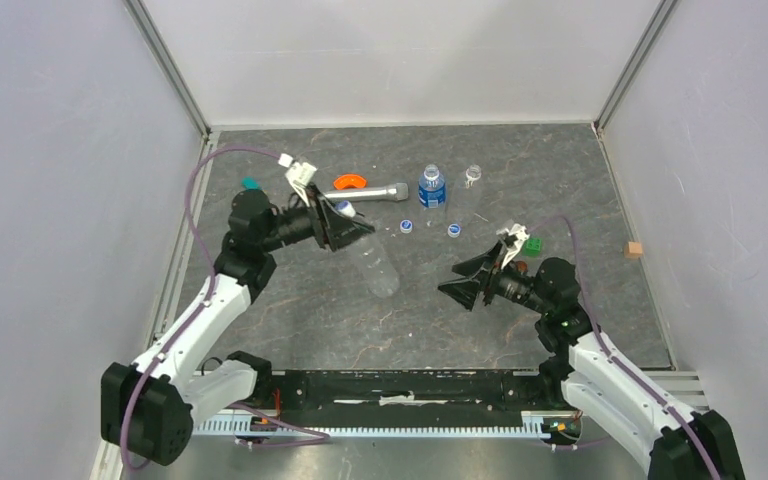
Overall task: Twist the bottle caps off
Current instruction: Pick up the plastic bottle from the corner of the board.
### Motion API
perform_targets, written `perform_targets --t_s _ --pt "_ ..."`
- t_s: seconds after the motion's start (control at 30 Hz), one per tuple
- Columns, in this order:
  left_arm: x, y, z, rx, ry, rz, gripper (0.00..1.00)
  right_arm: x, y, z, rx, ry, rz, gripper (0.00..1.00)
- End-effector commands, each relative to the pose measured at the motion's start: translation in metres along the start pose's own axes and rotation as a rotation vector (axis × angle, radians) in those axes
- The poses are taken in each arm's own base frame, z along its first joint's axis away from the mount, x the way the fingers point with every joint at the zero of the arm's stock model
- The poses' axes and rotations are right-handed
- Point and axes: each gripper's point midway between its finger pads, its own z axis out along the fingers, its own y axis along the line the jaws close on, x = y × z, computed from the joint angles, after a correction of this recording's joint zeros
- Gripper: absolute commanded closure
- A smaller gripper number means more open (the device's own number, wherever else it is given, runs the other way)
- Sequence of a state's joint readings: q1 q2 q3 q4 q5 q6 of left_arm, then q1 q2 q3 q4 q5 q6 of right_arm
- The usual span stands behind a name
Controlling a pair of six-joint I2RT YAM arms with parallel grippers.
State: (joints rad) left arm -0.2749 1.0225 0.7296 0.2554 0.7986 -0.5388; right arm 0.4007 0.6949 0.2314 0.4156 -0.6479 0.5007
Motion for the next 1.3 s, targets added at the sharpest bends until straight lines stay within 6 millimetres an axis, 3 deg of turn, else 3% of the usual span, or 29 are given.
perform_targets --t_s 0.0,0.2,0.47,0.9,1.03,1.1,1.2,1.27 --pt "0.024 -0.053 0.013 0.223 0.085 -0.014 0.5 -0.011 0.027 0.01 -0.117 -0.012 -0.042 0.22" --pt "0.035 -0.083 0.025 0.35 0.054 -0.061 0.5 0.001 0.063 0.021 -0.273 0.02 -0.041 0.21" --pt "0.043 -0.095 0.03 0.395 0.074 -0.089 0.5 -0.002 0.101 0.016 -0.456 -0.02 -0.009 0.17" --pt "0.041 -0.117 0.029 0.469 0.057 -0.043 0.48 0.02 0.11 0.03 -0.497 0.063 0.014 0.17" --pt "0.042 -0.12 0.027 0.476 0.047 -0.026 0.44 0.023 0.114 0.03 -0.516 0.068 0.018 0.33" --pt "0.044 -0.117 0.028 0.458 0.051 -0.019 0.39 0.023 0.116 0.029 -0.522 0.06 0.028 0.45" --pt "0.046 -0.112 0.028 0.434 0.043 -0.009 0.21 0.02 0.118 0.027 -0.533 0.039 0.05 0.54" --pt "0.048 -0.103 0.029 0.381 0.024 -0.008 0.01 0.017 0.121 0.025 -0.543 0.018 0.064 0.56"
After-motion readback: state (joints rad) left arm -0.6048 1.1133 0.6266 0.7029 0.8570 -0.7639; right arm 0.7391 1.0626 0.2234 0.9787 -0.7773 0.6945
